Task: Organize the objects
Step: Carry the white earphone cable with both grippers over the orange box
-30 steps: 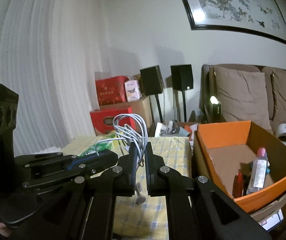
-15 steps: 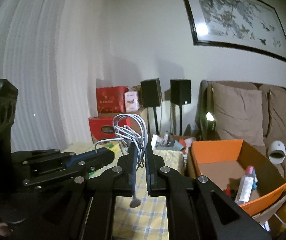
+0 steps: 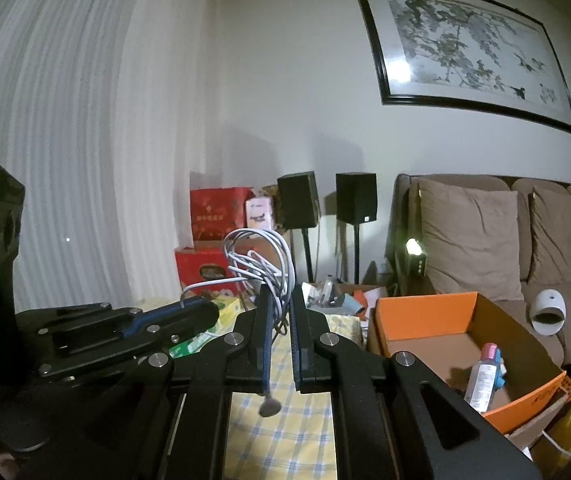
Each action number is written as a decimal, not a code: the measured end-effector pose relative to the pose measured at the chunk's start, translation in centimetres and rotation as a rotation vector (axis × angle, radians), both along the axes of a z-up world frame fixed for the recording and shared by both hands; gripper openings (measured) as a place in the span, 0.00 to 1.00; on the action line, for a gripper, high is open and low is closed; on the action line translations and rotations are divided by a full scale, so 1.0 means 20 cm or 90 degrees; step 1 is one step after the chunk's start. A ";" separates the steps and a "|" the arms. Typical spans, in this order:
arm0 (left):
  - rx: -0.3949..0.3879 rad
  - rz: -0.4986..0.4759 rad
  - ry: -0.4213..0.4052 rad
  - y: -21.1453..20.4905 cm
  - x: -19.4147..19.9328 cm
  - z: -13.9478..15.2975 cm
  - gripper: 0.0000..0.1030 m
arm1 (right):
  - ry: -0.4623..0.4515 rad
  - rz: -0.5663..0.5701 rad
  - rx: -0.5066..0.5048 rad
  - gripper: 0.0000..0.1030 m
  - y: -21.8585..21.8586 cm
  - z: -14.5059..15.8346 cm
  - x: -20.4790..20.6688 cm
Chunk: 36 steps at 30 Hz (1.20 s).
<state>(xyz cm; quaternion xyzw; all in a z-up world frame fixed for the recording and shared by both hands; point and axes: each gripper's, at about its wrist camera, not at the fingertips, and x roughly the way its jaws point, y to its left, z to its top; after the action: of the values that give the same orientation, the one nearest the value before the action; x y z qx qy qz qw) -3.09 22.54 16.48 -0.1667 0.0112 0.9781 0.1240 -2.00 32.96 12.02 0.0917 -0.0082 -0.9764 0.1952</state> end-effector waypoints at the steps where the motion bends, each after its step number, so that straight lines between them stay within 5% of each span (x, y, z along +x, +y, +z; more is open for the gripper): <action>1: -0.003 0.001 0.002 0.01 0.00 0.00 0.02 | 0.000 -0.001 -0.002 0.06 0.00 0.01 0.00; 36: 0.010 -0.003 -0.008 0.00 0.00 0.03 0.03 | 0.009 -0.021 -0.006 0.06 0.04 0.03 0.01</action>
<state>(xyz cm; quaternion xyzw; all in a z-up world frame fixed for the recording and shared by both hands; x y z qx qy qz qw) -3.10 22.51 16.99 -0.1719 0.0034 0.9768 0.1273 -1.85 33.79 12.69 0.0840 -0.0128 -0.9800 0.1798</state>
